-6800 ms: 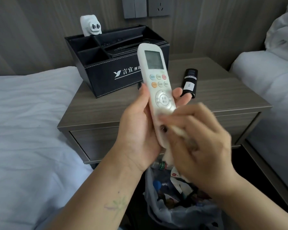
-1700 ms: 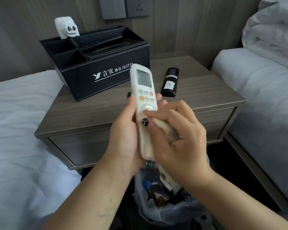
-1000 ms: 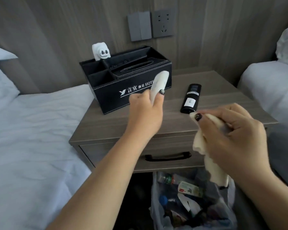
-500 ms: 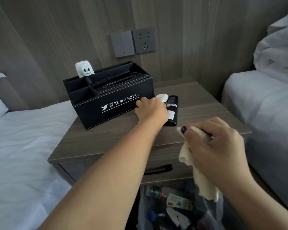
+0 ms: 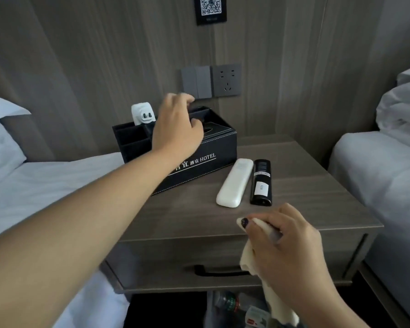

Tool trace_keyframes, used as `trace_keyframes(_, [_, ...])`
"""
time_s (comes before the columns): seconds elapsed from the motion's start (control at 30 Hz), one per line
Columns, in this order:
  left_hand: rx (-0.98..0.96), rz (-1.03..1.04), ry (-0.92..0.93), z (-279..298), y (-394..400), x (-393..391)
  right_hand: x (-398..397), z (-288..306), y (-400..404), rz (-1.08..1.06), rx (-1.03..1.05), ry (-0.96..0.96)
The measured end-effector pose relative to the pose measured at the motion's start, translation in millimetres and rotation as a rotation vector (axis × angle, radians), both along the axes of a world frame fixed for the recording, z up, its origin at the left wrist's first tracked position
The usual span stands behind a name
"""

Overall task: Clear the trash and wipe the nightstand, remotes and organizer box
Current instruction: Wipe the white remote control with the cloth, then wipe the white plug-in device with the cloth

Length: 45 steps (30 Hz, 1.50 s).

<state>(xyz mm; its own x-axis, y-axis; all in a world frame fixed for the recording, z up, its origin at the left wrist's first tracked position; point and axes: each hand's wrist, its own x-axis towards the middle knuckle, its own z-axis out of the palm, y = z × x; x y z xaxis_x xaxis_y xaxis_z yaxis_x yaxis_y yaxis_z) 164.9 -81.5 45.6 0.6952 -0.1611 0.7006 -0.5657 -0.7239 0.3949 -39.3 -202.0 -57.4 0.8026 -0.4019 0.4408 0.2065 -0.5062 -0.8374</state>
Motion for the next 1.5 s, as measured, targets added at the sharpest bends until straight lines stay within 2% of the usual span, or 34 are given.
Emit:
trace_keyframes(0.1, [0.030, 0.175, -0.011, 18.6, 33.5, 39.8, 12.7, -4.6, 9.0, -0.044, -0.117, -0.059])
trace_keyframes(0.2, [-0.001, 0.300, 0.227, 22.1, 55.0, 78.2, 25.2, -9.2, 15.9, -0.050, -0.122, -0.088])
trace_keyframes(0.27, [-0.001, 0.309, 0.384, 17.7, 64.5, 94.5, 32.2, -12.6, 19.0, -0.050, -0.114, -0.092])
trace_keyframes(0.33, [-0.004, 0.284, 0.463, 12.4, 68.8, 105.0, 37.6, -15.8, 20.3, -0.051, -0.127, -0.106])
trace_keyframes(0.5, [0.028, 0.344, 0.404, 1.9, 72.6, 117.4, 44.5, -18.6, 21.0, -0.033, -0.152, -0.123])
trace_keyframes(0.7, [-0.100, 0.287, 0.269, -4.5, 75.9, 122.5, 45.6, -20.8, 19.0, -0.039, -0.195, -0.125])
trace_keyframes(0.87, [-0.602, 0.143, 0.066, 22.2, 75.7, 105.3, 41.7, -20.0, 19.1, -0.031, -0.181, -0.171])
trace_keyframes(0.93, [-0.797, 0.021, 0.042, 34.3, 70.2, 79.8, 40.3, -20.6, 14.8, -0.040, -0.192, -0.168])
trace_keyframes(1.03, [-1.091, -0.292, 0.134, 31.3, 58.8, 12.7, 36.3, -16.9, 10.0, -0.066, -0.206, -0.155])
trace_keyframes(1.1, [-1.217, -0.511, 0.290, 14.1, 54.1, -39.8, 33.7, -12.1, 8.4, -0.079, -0.141, -0.160])
trace_keyframes(1.2, [-1.308, -0.690, 0.538, -24.2, 50.5, -102.8, 27.9, -4.6, 7.0, -0.074, -0.013, -0.146])
trace_keyframes(1.3, [-1.255, -0.802, 0.722, -53.9, 43.9, -136.4, 20.1, 4.7, 4.8, -0.079, 0.101, -0.164])
trace_keyframes(1.4, [-1.205, -0.837, 0.779, -70.3, 35.4, -150.1, 8.3, 12.4, 4.3, -0.054, 0.194, -0.251])
trace_keyframes(1.5, [-1.191, -0.854, 0.827, -80.5, 27.9, -158.4, -6.4, 15.3, 11.9, -0.020, 0.152, -0.354])
